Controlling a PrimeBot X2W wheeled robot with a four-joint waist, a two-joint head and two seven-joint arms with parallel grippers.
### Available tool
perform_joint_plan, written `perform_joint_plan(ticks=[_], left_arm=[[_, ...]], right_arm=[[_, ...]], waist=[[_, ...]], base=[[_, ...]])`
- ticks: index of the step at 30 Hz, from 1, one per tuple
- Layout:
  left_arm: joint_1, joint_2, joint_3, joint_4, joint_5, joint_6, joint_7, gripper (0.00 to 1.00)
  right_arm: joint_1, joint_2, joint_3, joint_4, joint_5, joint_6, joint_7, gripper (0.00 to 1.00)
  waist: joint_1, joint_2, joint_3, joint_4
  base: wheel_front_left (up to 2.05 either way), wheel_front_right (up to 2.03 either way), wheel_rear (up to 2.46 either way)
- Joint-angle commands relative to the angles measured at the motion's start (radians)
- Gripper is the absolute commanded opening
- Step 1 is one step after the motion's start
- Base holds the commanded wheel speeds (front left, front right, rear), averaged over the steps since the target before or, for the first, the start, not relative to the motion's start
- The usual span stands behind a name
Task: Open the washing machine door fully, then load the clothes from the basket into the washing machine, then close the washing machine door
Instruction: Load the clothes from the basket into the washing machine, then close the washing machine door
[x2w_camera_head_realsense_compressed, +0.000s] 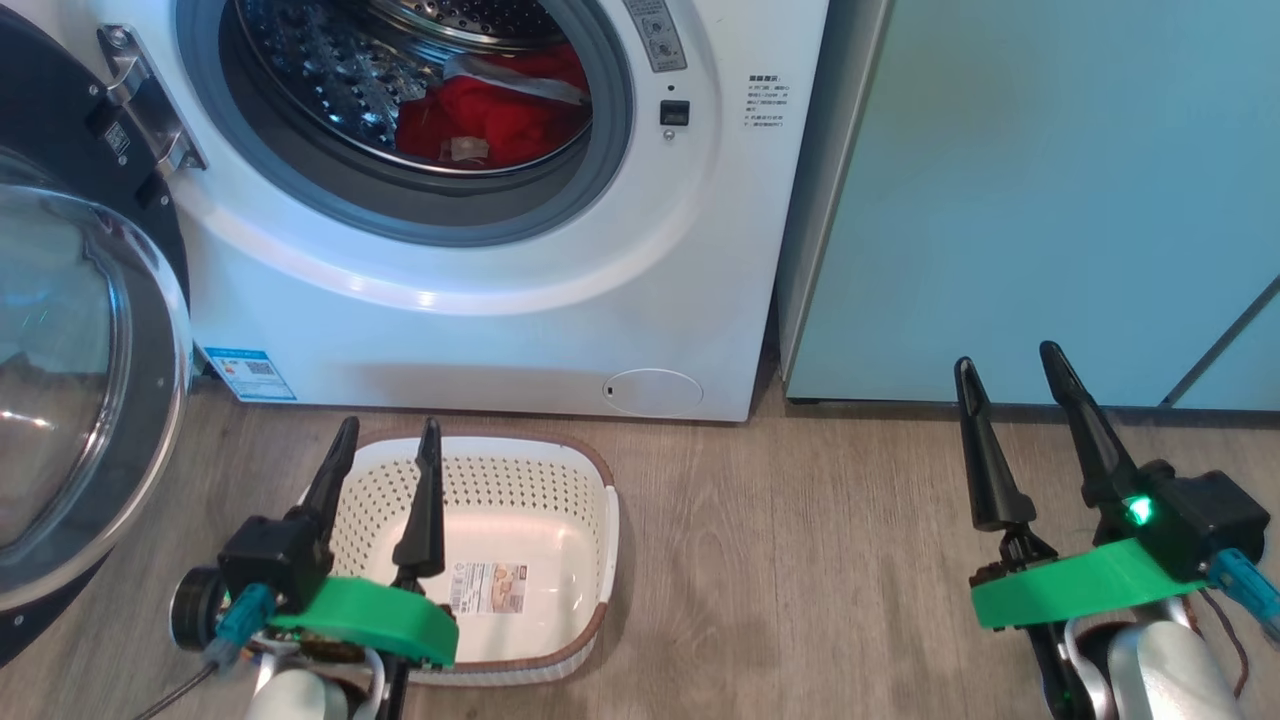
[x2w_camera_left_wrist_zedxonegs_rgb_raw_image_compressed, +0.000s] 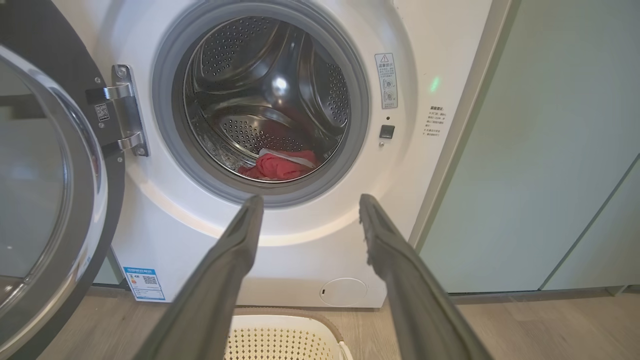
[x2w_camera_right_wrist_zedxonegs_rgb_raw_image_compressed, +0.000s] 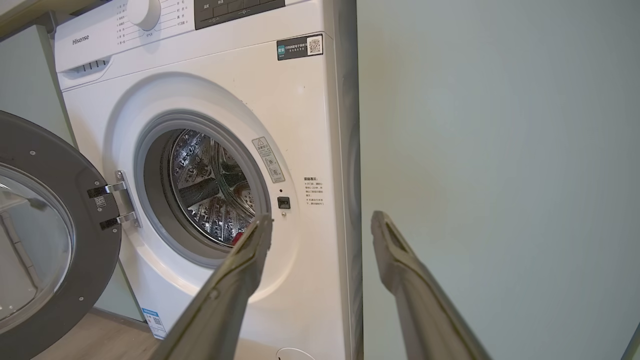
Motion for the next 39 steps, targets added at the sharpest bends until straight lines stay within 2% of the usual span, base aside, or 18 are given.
perform_joint_plan(ticks=[1, 39], left_arm=[[-0.022, -0.003, 0.03, -0.039, 0.009, -0.001, -0.005, 1.0], [-0.021, -0.021, 0.048, -0.019, 0.054, -0.009, -0.005, 1.0]], right_arm=[[-0.02, -0.002, 0.026, -0.037, 0.008, 0.0, 0.006, 1.0], [-0.018, -0.002, 0.032, -0.028, 0.011, 0.0, 0.005, 1.0]], waist=[[0.0001, -0.0001, 0.0, -0.001], [0.0001, -0.0001, 0.0, -0.016]], base=[[0.0, 0.0, 0.0], [0.0, 0.0, 0.0]])
